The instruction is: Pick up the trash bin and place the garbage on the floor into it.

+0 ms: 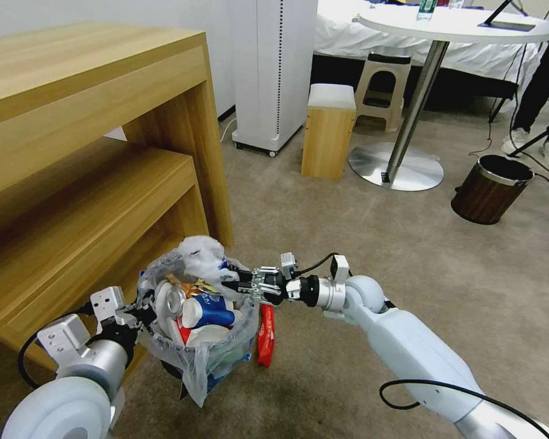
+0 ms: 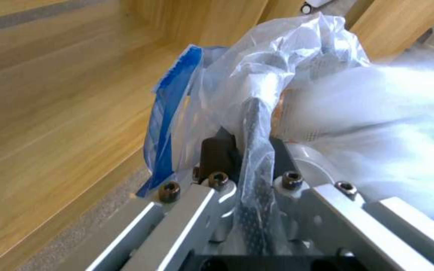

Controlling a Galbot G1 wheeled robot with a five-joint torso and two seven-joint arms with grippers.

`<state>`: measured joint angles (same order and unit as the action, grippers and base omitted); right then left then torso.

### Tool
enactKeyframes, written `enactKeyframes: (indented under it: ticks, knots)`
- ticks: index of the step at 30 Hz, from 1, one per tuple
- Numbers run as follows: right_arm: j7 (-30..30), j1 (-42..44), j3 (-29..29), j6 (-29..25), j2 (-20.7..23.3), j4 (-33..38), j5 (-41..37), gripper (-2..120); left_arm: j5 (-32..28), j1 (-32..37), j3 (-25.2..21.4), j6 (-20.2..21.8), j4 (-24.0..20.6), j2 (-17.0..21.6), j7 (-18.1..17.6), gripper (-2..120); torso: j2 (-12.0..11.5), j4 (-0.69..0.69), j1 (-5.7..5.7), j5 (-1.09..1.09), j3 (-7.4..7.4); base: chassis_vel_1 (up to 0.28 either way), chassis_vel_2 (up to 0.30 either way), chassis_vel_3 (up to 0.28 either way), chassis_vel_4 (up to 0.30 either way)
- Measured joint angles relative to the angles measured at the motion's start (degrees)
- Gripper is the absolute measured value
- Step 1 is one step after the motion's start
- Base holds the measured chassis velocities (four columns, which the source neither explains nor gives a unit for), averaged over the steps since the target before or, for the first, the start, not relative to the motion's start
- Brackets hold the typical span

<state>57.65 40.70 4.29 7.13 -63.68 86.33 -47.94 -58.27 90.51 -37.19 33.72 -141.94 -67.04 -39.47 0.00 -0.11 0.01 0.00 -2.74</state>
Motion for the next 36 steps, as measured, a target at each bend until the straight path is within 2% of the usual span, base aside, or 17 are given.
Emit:
enactKeyframes:
  ticks: [3,4,7,8,11,12,14,15,16,18,20,21,27,36]
  knots:
    - [-1.54,0.7,-2.32,0.76,1.19,1.15,0.06,67,0.0,0.13,0.0,0.01,0.01,0.02,0.0,2,0.0,0.0,0.0,0.01,0.0,0.0,0.0,0.0,0.0]
    - [-1.54,0.7,-2.32,0.76,1.19,1.15,0.06,67,0.0,0.13,0.0,0.01,0.01,0.02,0.0,2,0.0,0.0,0.0,0.01,0.0,0.0,0.0,0.0,0.0]
    - [-3.64,2.03,-5.04,0.45,2.66,3.18,-0.55,82,0.0,0.18,-0.07,0.01,0.02,0.16,0.0,2,-0.01,0.0,0.0,0.01,0.0,0.0,0.0,0.0,0.0]
    - [-3.64,2.03,-5.04,0.45,2.66,3.18,-0.55,82,0.0,0.18,-0.07,0.01,0.02,0.16,0.0,2,-0.01,0.0,0.0,0.01,0.0,0.0,0.0,0.0,0.0]
    - [-10.71,5.0,-7.68,-1.47,4.17,7.04,-2.8,93,-0.27,-0.18,-0.56,0.01,0.02,0.23,0.0,2,-0.01,0.0,0.0,0.0,0.0,0.0,0.0,0.0,0.0]
    - [-10.71,5.0,-7.68,-1.47,4.17,7.04,-2.8,93,-0.27,-0.18,-0.56,0.01,0.02,0.23,0.0,2,-0.01,0.0,0.0,0.0,0.0,0.0,0.0,0.0,0.0]
    - [-18.16,8.22,-10.12,-3.55,5.26,10.19,-3.78,100,-0.51,-0.35,-0.99,0.01,0.04,0.33,0.0,2,-0.01,0.0,0.0,0.0,0.0,0.0,0.0,0.0,0.0]
    - [-20.89,9.74,-11.33,-6.25,5.61,11.13,-3.74,100,-0.52,-0.38,-1.17,0.01,0.09,0.38,0.0,2,-0.01,0.0,0.0,0.0,0.0,0.0,0.0,0.0,0.0]
    - [-20.89,9.74,-11.33,-6.25,5.61,11.13,-3.74,100,-0.52,-0.38,-1.17,0.01,0.09,0.38,0.0,2,-0.01,0.0,0.0,0.0,0.0,0.0,0.0,0.0,0.0]
    - [-24.58,12.9,-14.38,-11.45,6.11,12.62,-2.89,100,-0.51,-0.4,-1.67,0.01,0.37,0.46,-0.22,2,-0.01,0.0,0.0,0.01,0.0,0.0,0.0,0.0,0.0]
    - [-25.87,15.26,-17.37,-13.04,6.24,13.93,-1.9,100,-0.51,-0.38,-1.96,0.01,0.67,0.49,-0.56,2,-0.01,0.0,0.0,0.0,0.0,0.0,0.0,0.0,0.0]
    - [-25.87,15.26,-17.37,-13.04,6.24,13.93,-1.9,100,-0.51,-0.38,-1.96,0.01,0.67,0.49,-0.56,2,-0.01,0.0,0.0,0.0,0.0,0.0,0.0,0.0,0.0]
    - [-27.59,22.61,-25.68,-15.68,5.81,17.47,0.89,100,-0.54,-0.09,-2.61,0.01,0.74,0.52,-0.87,2,-0.01,0.0,0.0,-0.01,0.01,0.0,0.0,0.0,0.0]
    - [-26.77,30.82,-29.67,-18.4,2.63,18.91,4.96,100,-0.95,0.23,-3.92,0.01,0.23,0.54,-0.89,2,-0.01,0.0,0.0,0.01,0.01,0.0,0.0,0.0,0.0]
